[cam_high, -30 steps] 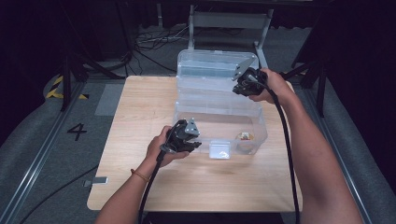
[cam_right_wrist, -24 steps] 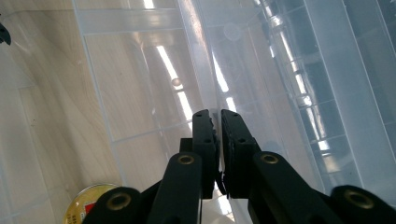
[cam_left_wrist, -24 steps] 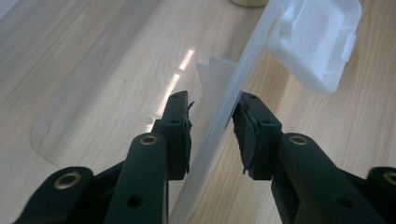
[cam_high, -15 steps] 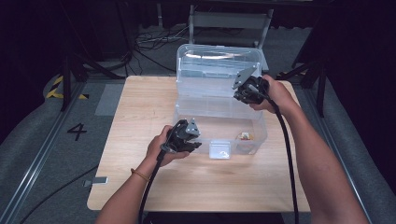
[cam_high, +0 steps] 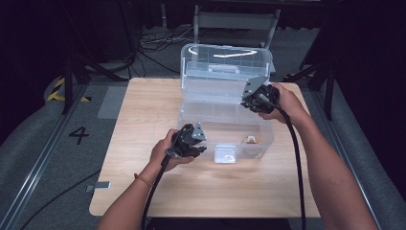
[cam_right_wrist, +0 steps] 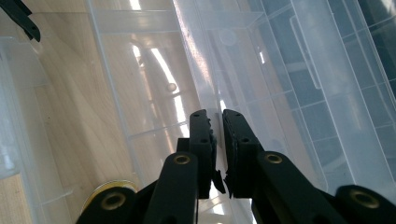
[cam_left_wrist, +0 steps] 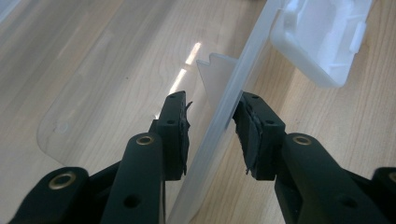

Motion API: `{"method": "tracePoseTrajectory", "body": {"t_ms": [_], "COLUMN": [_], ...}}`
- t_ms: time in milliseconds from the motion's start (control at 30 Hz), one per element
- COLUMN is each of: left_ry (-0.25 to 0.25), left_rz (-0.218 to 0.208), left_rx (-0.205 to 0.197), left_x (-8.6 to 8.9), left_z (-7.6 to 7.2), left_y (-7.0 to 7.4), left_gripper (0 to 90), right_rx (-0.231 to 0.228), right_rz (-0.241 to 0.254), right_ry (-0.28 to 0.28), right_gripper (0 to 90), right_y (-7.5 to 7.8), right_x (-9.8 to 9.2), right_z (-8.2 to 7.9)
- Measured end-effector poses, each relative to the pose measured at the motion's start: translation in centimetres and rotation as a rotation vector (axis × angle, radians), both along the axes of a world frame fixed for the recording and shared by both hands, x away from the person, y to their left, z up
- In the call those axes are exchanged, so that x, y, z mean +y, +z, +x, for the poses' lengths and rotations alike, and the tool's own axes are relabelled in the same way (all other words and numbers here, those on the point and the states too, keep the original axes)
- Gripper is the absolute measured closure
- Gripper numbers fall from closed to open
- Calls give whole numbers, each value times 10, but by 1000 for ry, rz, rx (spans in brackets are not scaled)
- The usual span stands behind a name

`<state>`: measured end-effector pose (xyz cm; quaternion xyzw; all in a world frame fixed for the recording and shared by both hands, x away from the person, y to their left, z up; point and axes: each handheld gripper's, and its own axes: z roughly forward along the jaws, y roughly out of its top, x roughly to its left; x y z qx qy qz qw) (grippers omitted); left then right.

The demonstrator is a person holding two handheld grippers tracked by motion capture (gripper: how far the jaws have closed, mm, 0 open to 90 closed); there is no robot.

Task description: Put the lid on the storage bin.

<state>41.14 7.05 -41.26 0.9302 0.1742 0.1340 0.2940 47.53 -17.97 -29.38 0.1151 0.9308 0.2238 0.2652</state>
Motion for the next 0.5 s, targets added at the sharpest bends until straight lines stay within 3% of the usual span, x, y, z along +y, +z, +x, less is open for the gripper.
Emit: {"method": "tracePoseTrajectory", "body": {"t_ms": [500], "left_ry": [-8], "left_rz": [-2], "left_rx": [-2], "left_x": [1], "left_z": [0], "left_y": [0], "left_gripper": [641], "right_rx": [3], "right_rz": [22], "right_ry": [23], "right_gripper": [820], "right_y": [-4], "right_x": [-5], "right_z": [-13]}}
